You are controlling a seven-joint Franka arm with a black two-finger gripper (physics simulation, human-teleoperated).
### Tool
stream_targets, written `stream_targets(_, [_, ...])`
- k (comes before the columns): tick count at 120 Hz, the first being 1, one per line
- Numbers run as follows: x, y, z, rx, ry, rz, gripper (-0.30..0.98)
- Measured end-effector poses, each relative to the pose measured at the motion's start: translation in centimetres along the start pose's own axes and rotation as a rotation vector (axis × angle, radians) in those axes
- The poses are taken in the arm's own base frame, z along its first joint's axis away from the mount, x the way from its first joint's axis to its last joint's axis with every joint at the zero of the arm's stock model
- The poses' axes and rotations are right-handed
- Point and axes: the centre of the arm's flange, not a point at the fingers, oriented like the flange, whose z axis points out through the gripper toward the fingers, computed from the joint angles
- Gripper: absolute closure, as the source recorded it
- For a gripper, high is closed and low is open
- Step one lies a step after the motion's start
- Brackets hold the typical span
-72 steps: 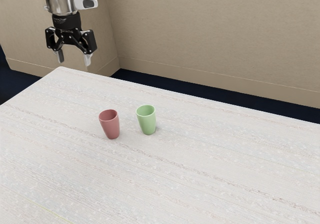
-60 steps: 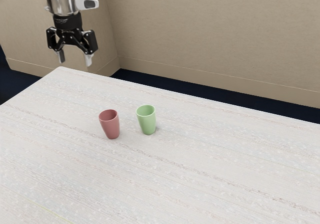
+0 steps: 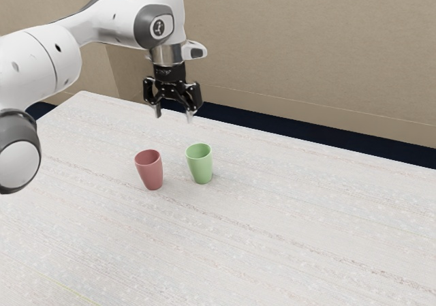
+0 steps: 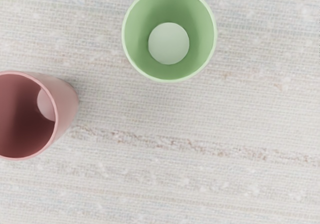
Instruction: Place the right cup onto the left cup
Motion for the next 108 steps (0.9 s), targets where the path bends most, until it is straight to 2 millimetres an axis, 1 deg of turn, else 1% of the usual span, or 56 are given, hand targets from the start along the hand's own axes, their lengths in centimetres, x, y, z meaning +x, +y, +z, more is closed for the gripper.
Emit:
stream_targets(9, [0.7, 0.2, 1.4, -0.003, 0.000, -0.002, 0.00])
stream_targets(18, [1.1, -0.1, 2.9, -0.005, -0.005, -0.011, 0.00])
stream_targets(26, [1.4, -0.3, 3.8, -0.007, -0.002, -0.017, 0.00])
stream_targets(36, [2.7, -1.0, 5.0, -0.005, 0.012, -0.030, 0.00])
stream_targets(48, [4.7, -1.7, 4.9, -0.008, 0.056, -0.042, 0.00])
stream_targets(56, [5.4, -2.4, 4.7, -0.018, 0.073, -0.049, 0.00])
stream_targets(66, [6.1, -2.8, 5.2, -0.031, 0.078, -0.050, 0.00])
stream_targets(81, [6.7, -2.8, 6.6, -0.036, 0.069, -0.047, 0.00])
stream_targets(100, [7.3, -4.1, 9.4, -0.037, 0.042, -0.065, 0.00])
stream_targets(108, [7.4, -4.5, 10.2, -0.037, 0.036, -0.070, 0.00])
